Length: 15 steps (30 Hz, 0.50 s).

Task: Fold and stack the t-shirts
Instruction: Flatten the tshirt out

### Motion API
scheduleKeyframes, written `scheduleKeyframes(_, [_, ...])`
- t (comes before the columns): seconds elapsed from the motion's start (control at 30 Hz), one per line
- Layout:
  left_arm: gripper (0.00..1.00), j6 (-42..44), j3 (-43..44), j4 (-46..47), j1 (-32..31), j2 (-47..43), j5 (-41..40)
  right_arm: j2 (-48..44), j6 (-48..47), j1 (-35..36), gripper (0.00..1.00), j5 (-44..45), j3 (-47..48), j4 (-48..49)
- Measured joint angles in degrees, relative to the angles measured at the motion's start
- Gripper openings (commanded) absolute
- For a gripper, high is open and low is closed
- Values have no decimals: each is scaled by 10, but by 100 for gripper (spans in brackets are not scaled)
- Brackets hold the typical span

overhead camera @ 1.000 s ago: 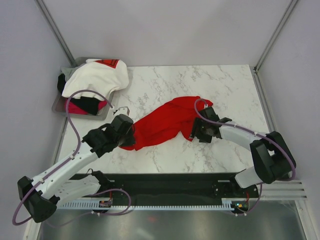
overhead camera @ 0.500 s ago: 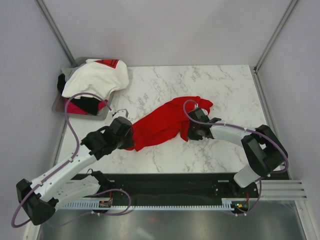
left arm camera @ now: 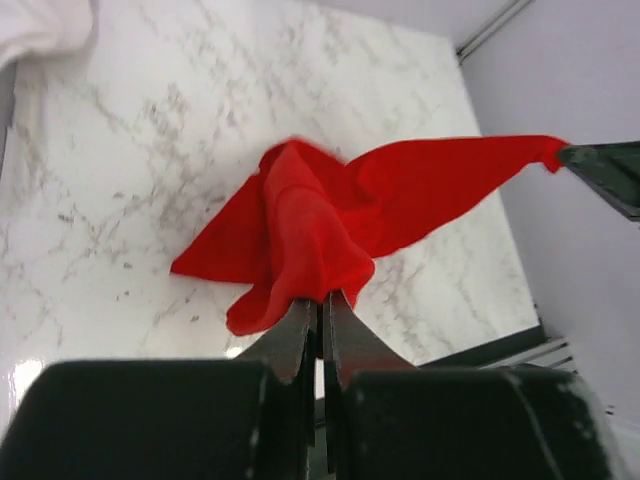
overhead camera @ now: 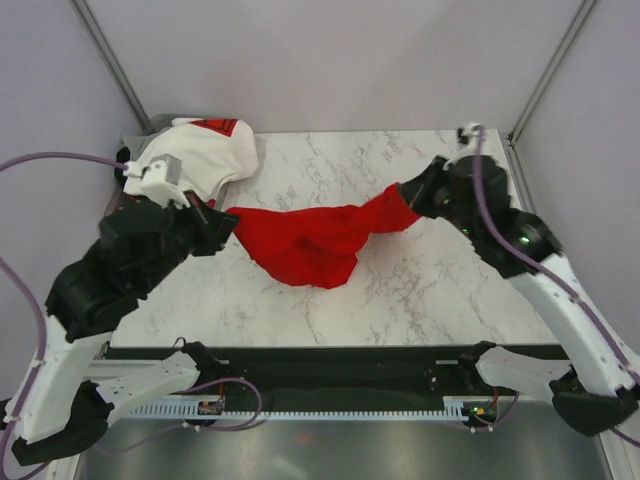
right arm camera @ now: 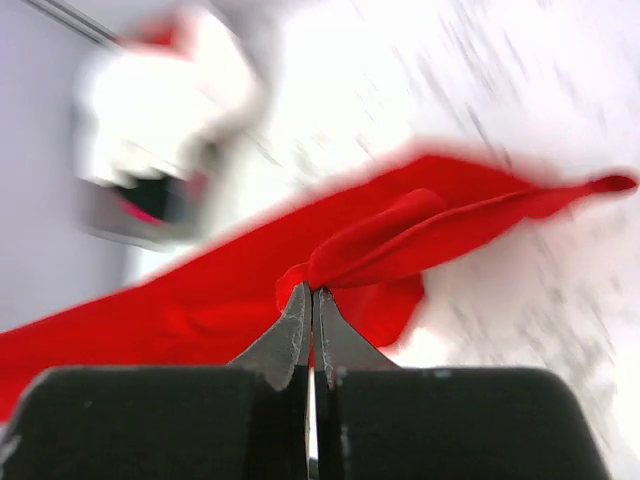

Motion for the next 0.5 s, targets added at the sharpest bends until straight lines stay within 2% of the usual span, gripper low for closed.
scheduleKeyframes(0.17, [2,59,213,-34,0,52,8,-108,-52,0,0,-24,183,-5])
scheduleKeyframes(0.33, [2,115,421,-37,0,108,66,-179,-98,0,0,-44,275,-21])
scheduleKeyframes(0.4, [2,133,459,-24,0,105,103,-201,-111,0,0,-47,289,-28])
scheduleKeyframes(0.5, [2,156,469,-2,0,76,158,-227,-126,0,0,-52,314,-43])
